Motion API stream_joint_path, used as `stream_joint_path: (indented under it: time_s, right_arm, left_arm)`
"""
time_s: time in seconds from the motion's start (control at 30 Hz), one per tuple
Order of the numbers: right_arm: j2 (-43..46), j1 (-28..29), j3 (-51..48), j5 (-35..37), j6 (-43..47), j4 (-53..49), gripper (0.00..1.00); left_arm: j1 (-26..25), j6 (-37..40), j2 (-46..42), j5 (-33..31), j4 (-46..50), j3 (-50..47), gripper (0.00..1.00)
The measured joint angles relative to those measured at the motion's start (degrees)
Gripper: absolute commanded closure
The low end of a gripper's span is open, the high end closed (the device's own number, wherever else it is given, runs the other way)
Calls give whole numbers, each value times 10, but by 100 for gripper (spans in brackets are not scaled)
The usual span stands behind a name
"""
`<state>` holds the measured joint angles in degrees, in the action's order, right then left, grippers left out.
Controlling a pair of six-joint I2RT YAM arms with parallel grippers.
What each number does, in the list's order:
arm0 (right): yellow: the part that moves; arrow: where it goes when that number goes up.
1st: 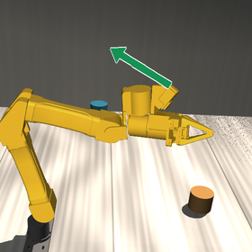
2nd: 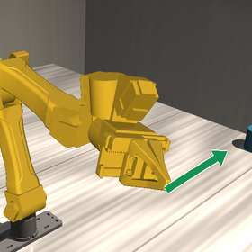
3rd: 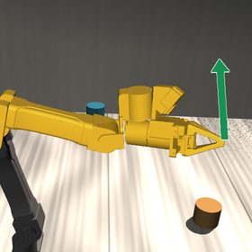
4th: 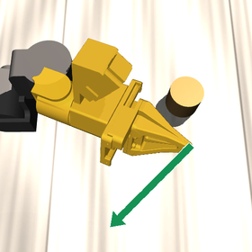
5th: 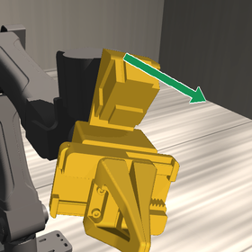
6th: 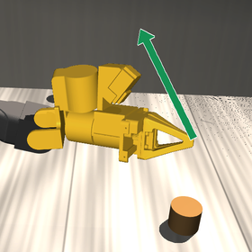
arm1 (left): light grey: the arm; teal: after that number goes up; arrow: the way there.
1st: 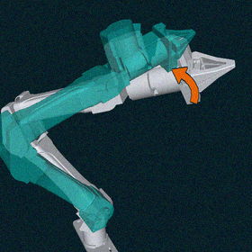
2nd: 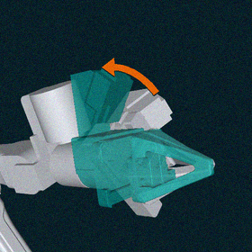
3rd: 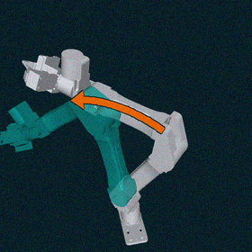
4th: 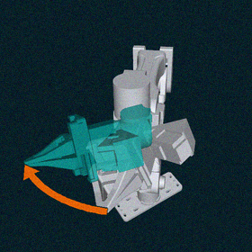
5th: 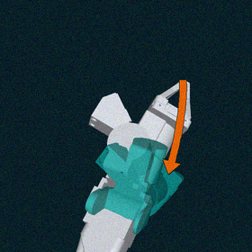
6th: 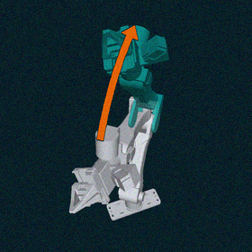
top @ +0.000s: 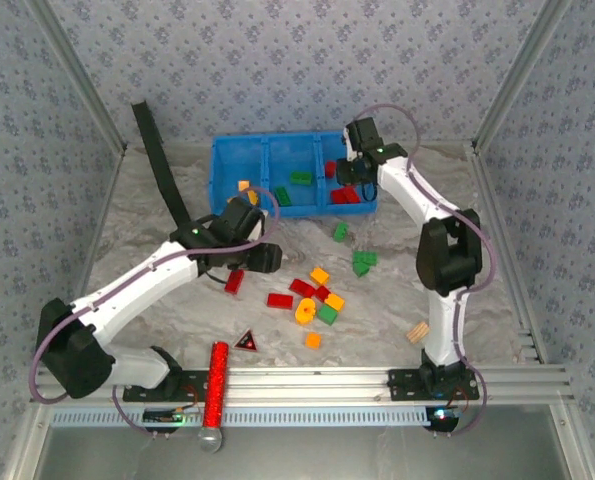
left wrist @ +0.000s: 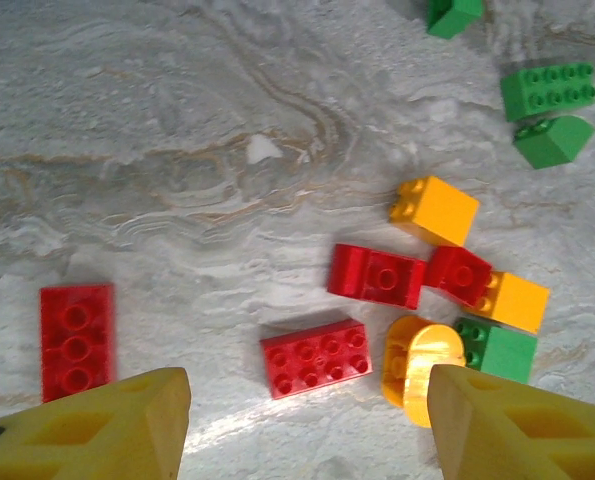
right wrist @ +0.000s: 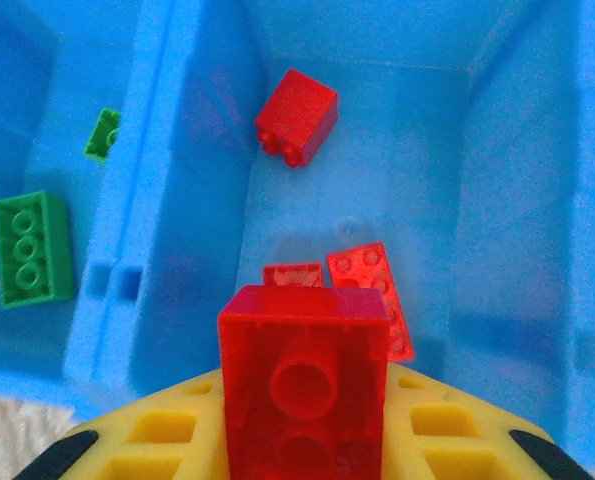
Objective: Sort the legos into containers by color
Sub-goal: Place the lego in the container.
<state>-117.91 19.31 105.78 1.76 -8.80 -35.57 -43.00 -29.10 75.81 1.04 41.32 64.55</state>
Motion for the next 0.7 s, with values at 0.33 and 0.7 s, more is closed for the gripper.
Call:
stream_joint_path:
  time_s: [0.33, 0.7]
  right_arm:
    - [-113, -16, 83, -7, 8, 6, 67]
    - [-127, -16, 76, -18, 5, 20, 62]
  left_arm:
    - [-50, -18, 65, -54, -25, 26, 34]
    - [-78, 32, 235, -117, -107, 162, 33]
